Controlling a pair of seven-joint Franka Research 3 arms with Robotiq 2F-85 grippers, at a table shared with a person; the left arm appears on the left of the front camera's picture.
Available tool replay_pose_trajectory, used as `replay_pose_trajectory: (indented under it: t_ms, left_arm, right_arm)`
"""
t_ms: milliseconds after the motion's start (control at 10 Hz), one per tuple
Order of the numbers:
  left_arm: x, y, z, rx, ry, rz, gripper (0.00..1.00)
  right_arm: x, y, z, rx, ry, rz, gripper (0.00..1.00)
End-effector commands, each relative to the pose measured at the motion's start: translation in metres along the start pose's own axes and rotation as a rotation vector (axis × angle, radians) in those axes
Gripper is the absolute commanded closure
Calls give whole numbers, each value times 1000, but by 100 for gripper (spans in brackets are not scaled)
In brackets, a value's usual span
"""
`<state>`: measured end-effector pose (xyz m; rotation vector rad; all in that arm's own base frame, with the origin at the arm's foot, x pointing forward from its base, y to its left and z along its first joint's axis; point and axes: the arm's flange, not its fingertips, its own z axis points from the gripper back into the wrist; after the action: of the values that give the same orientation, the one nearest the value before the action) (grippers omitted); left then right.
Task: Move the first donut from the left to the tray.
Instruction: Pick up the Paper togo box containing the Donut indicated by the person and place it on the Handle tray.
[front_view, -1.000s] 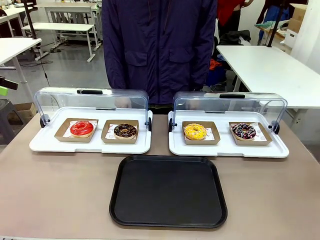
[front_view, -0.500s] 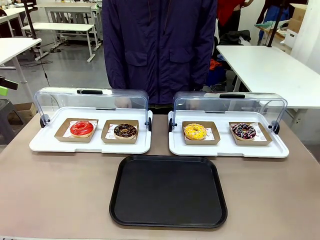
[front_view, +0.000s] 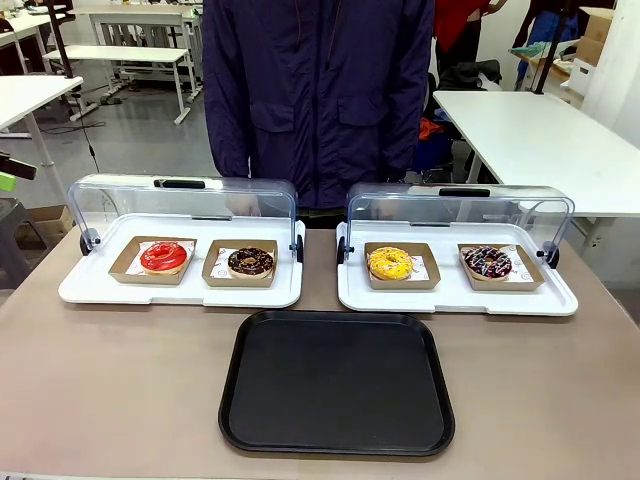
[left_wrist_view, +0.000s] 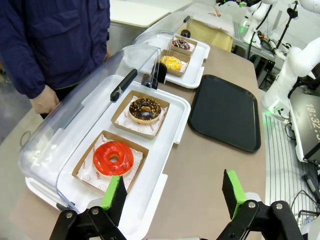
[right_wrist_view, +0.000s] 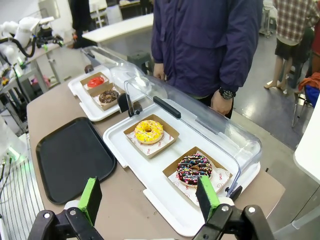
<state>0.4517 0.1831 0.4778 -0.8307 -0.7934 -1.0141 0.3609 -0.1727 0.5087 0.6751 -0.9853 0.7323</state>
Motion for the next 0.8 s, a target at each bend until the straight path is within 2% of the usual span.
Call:
replay_pose_trajectory:
  t_ms: [0,700]
  left_arm:
    - [2,-3,0,-2,-1,-7,0]
    - [2,-3,0,-2,-1,-7,0]
  right_arm:
    - [2,-4,0,4,-22,26,0]
    - [2,-4,0,4,-22,26,0]
